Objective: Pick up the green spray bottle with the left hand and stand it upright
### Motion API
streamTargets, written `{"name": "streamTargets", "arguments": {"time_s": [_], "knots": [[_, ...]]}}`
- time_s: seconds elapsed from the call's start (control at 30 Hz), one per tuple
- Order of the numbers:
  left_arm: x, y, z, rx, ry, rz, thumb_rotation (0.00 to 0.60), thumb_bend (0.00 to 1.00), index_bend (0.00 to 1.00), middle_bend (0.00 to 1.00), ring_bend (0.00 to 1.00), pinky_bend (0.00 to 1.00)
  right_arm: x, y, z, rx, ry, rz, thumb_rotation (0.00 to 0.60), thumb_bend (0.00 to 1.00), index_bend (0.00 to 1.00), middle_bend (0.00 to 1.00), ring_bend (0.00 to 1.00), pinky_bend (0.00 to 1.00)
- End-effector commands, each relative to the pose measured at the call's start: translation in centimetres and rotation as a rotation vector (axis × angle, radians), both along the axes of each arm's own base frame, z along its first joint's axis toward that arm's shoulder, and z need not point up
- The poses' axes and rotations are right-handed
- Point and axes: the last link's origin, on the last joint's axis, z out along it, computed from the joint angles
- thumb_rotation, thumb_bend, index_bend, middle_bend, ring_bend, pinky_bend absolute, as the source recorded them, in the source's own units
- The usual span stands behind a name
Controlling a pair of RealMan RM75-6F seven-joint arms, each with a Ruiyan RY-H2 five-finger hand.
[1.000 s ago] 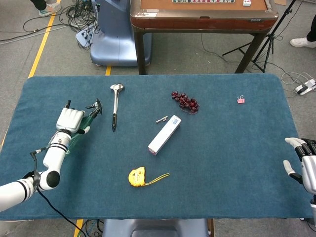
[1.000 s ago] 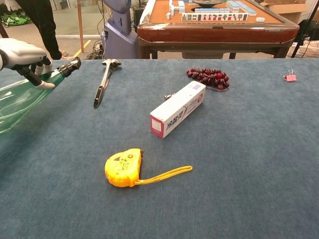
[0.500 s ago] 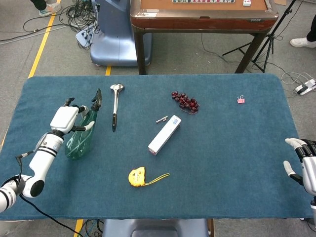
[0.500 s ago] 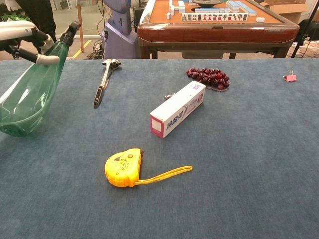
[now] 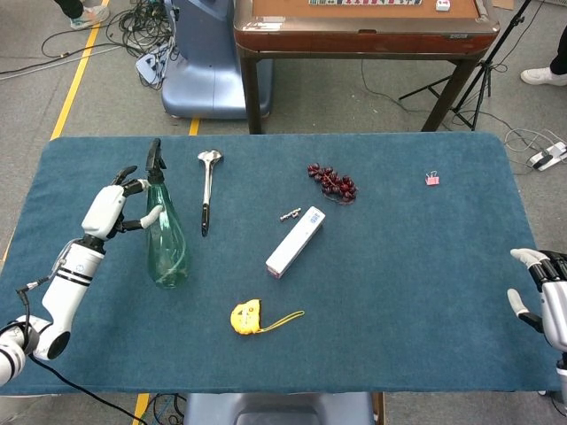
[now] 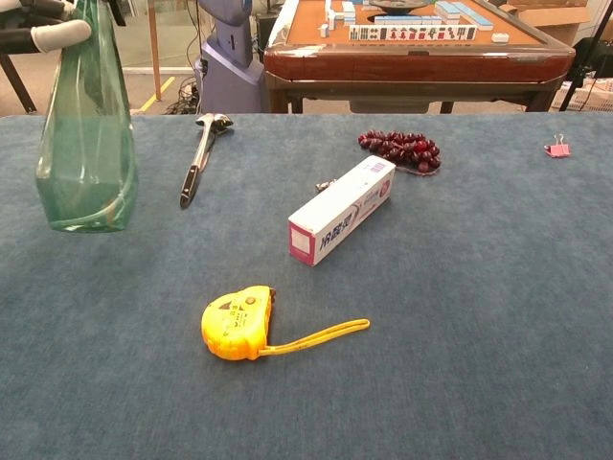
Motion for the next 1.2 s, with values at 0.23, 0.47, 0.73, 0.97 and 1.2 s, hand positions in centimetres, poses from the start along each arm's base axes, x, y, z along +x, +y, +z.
{"name": "streamTargets", "arguments": {"time_s": [0.23,0.47,0.73,0.97,1.2], "knots": [[-0.8,0.0,-3.2,0.023,-0.09,-0.064,0.311,0.46,0.5,0.56,0.34,0.06,-0.1,0.3,0.3,-0.008,0.003,-0.006,0.6,0.29,0.28,0.3,0.2,0.22],[-1.1,0.7,-4.3,0.104,-0.04,-0.096,0.352,0.46,0.43,0.46,0.3,0.06,-0.1,0.5,0.4,-0.013,0.007,-0.011,0.6,0.29,0.28,0.3,0.2,0.22],[-1.8,1.3,-4.7,0.155,0.055,-0.11,0.401,0.46,0.36,0.34,0.24,0.06,-0.2,0.5,0.5,-0.016,0.007,-0.02,0.6,0.29,0.28,0.3,0.2,0.22],[-2.8,1.2,-5.3,0.15,0.083,-0.087,0.494,0.46,0.33,0.31,0.23,0.06,-0.1,0.4,0.5,-0.014,0.01,-0.019,0.6,0.29,0.28,0.3,0.2,0.22],[-2.9,1.8,-5.1,0.136,0.039,-0.053,0.494,0.46,0.33,0.29,0.23,0.06,0.0,0.4,0.4,-0.014,0.009,-0.022,0.6,0.29,0.28,0.3,0.2,0.22]]}}
